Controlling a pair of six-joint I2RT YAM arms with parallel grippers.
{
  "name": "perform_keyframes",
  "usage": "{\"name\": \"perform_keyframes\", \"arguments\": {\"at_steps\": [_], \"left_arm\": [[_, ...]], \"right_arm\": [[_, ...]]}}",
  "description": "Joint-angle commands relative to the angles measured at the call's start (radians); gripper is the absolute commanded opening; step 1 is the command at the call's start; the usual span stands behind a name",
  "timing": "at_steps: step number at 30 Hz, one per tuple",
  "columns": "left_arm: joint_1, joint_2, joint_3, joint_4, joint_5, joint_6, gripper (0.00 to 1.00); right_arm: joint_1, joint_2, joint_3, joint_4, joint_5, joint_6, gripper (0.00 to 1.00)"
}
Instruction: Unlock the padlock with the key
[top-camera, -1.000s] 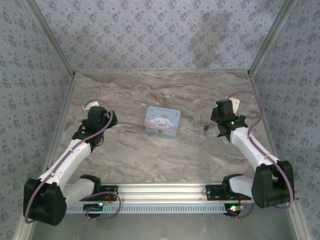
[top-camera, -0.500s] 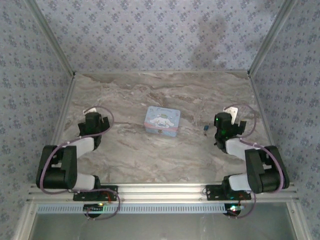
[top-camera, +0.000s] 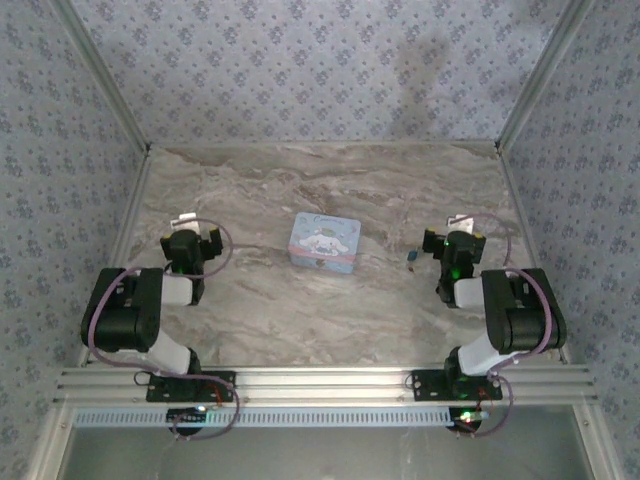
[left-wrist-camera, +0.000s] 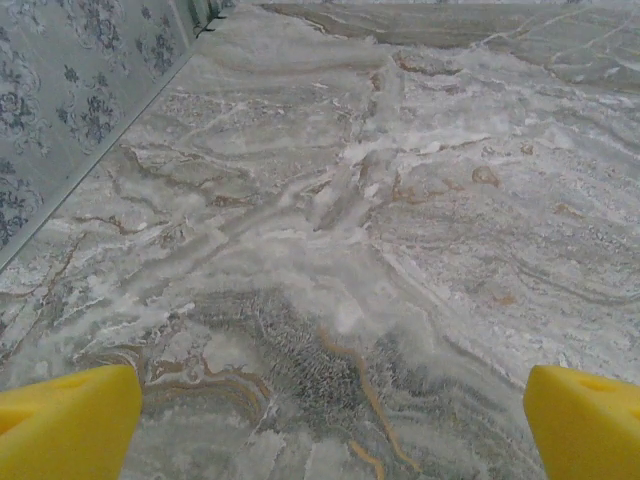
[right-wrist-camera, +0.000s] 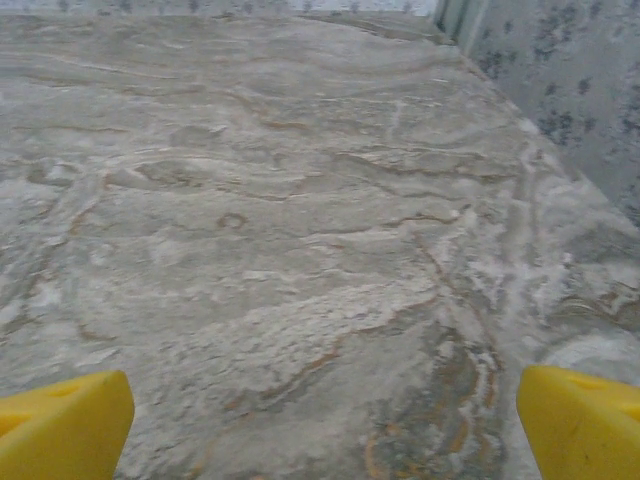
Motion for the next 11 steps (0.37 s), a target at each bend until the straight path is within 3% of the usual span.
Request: {"name": "perform_keyframes", "arguments": {"at_steps": [1,11], "left_arm": [[-0.014,-0.009,0.004,0.053,-0.023,0.028,0.98],[-0.028,-0.006,-0.003,0.072,-0.042,0.037,0.98]], "right_arm": [[-0.02,-0.004,0.027,0.002,-0.046,-0.003,1.0],[-0.028,-0.005,0.03,-0.006,-0.076,-0.004,1.0]]}}
